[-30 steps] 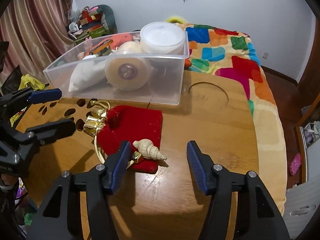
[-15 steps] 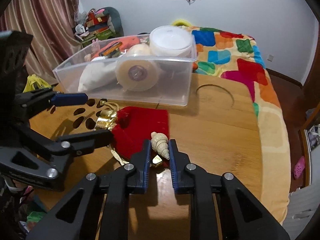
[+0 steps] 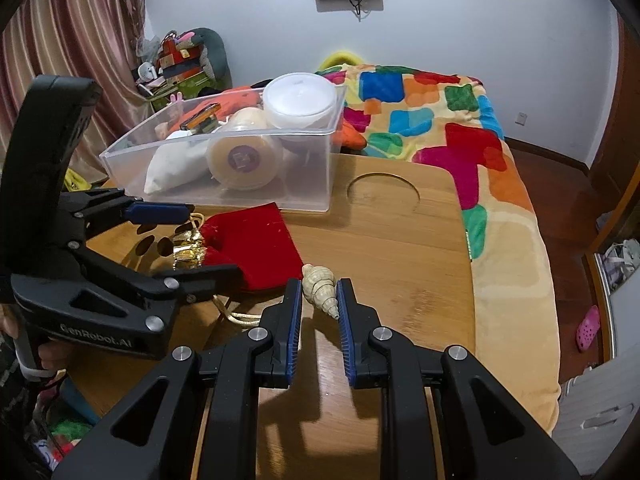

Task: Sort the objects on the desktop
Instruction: 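Grasp the red velvet pouch with the left tool while the right grasps the small seashell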

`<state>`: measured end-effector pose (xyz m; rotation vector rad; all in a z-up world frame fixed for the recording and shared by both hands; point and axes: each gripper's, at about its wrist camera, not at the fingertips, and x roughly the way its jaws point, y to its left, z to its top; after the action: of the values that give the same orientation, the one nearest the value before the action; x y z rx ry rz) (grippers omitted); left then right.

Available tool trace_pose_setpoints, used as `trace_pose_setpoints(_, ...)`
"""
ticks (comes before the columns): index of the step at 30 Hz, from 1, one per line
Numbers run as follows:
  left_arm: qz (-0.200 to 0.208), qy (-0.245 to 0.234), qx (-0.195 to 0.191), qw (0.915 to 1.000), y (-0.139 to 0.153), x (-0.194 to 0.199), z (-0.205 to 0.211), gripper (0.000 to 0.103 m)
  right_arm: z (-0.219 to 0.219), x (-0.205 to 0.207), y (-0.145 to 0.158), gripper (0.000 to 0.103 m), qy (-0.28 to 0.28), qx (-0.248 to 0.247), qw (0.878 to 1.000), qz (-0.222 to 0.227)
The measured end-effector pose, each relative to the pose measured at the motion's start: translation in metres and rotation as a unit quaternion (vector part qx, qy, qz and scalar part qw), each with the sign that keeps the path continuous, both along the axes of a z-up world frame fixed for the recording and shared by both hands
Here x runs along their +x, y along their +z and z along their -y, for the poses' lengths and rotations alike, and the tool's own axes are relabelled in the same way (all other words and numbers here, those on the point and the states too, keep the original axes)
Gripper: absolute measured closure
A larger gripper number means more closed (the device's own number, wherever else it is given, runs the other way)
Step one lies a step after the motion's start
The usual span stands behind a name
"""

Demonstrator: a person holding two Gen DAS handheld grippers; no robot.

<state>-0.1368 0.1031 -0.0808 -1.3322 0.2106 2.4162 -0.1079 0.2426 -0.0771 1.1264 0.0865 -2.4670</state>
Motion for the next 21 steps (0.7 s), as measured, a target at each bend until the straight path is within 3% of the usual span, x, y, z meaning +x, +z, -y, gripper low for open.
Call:
trace_pose_setpoints(5, 0.005, -0.006, -0.022, 0.9997, -0.006, -0.003, -0.013, 0.014, -0.005, 0.0, 0.001, 0.087, -0.005, -0.005, 1.0, 0.0)
trace_pose_setpoints(10, -0.016, -0.006, -0.055, 0.9984, -0.008, 0.0, -0.021, 0.014, -0.007, -0.001, 0.0, 0.087, -0.008, -0.009, 1.0, 0.004)
trace_pose_setpoints(12, -0.026, -0.012, -0.059, 0.9979, -0.007, 0.001, -0.023, 0.035, -0.007, -0.001, -0.001, 0.087, -0.008, -0.011, 1.0, 0.006)
trace_pose_setpoints(21, -0.038, -0.013, -0.04, 0.9984, -0.003, 0.011, -0.016, 0.058, -0.004, 0.002, 0.006, 0.087, -0.004, -0.02, 1.0, 0.002)
